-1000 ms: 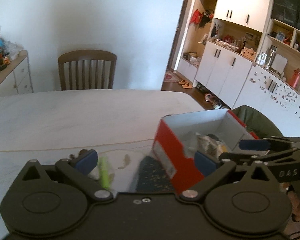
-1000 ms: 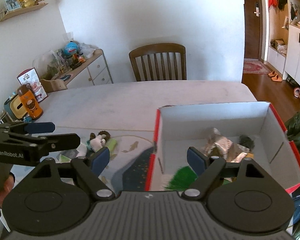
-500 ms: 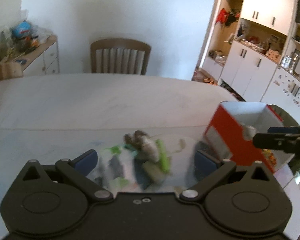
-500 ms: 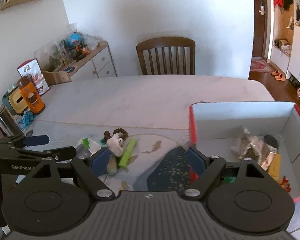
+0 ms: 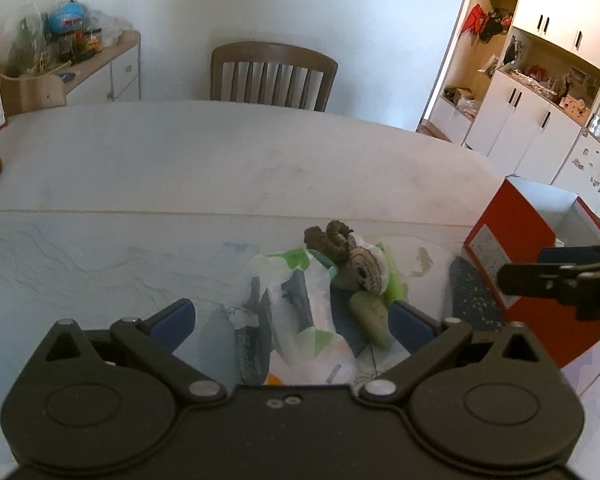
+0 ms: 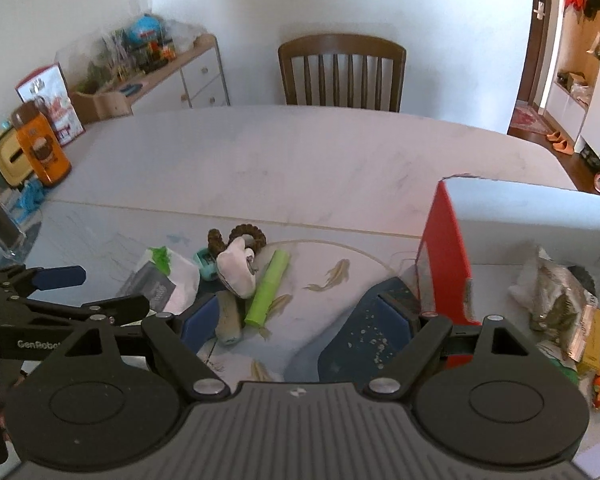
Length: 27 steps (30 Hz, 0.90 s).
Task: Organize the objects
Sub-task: 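Grasp the white plush toy with the right tool while the left tool grasps the white plastic bag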
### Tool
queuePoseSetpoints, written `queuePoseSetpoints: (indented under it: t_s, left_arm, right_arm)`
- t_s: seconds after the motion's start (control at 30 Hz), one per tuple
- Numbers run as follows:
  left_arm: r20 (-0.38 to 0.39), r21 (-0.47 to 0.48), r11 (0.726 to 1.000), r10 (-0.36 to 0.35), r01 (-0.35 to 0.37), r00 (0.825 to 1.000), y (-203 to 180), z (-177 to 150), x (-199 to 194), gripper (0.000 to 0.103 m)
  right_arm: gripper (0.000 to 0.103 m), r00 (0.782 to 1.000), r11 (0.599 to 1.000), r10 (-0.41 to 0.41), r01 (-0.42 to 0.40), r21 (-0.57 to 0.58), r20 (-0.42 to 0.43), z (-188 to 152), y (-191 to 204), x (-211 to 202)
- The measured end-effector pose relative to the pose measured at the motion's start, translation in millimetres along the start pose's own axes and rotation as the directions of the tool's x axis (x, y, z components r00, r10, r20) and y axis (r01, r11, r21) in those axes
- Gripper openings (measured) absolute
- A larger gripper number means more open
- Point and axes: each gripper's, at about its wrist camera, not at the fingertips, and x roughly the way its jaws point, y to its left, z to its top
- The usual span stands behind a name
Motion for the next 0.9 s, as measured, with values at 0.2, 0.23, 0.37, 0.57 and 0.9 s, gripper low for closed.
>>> queuePoseSetpoints:
  t_s: [0.2, 0.23, 0.37, 0.57, 0.9]
  left_arm:
    - [-0.049, -0.006, 1.0, -0.005, 0.005, 0.999, 4.9, -1.3, 19.0, 0.102]
    - [-0.054, -0.006, 1.0, -0.009, 0.008, 0.999, 5.7, -1.6, 21.6, 0.102]
    - [-0.066, -0.004, 1.0, -0.019, 0.019, 0.998, 7.7, -2.5, 30.2, 0.102]
    - [-0.095, -0.022, 0.999, -0.04, 0.038, 0.995, 11.7, -8.0, 42.2, 0.09]
    - [-0.105, -0.012, 0.999, -0.052, 0.051, 0.993, 10.9, -10.3, 49.9, 0.067]
  right_arm:
    - [0.085, 0.999, 0.999, -0.015, 0.013, -0.04, -0.033, 6.5, 13.1, 31.6]
    - [0.085, 0.999, 0.999, -0.012, 0.01, -0.039, -0.035, 8.3, 14.4, 35.3]
    - [0.084, 0.999, 0.998, 0.004, -0.007, -0.061, -0.04, 14.6, 22.2, 46.0]
    - [0.078, 0.997, 0.996, 0.02, -0.027, -0.084, -0.074, 21.1, 31.3, 70.8]
    - [0.044, 0.992, 0.992, 0.054, -0.067, -0.111, -0.117, 24.7, 40.7, 94.8]
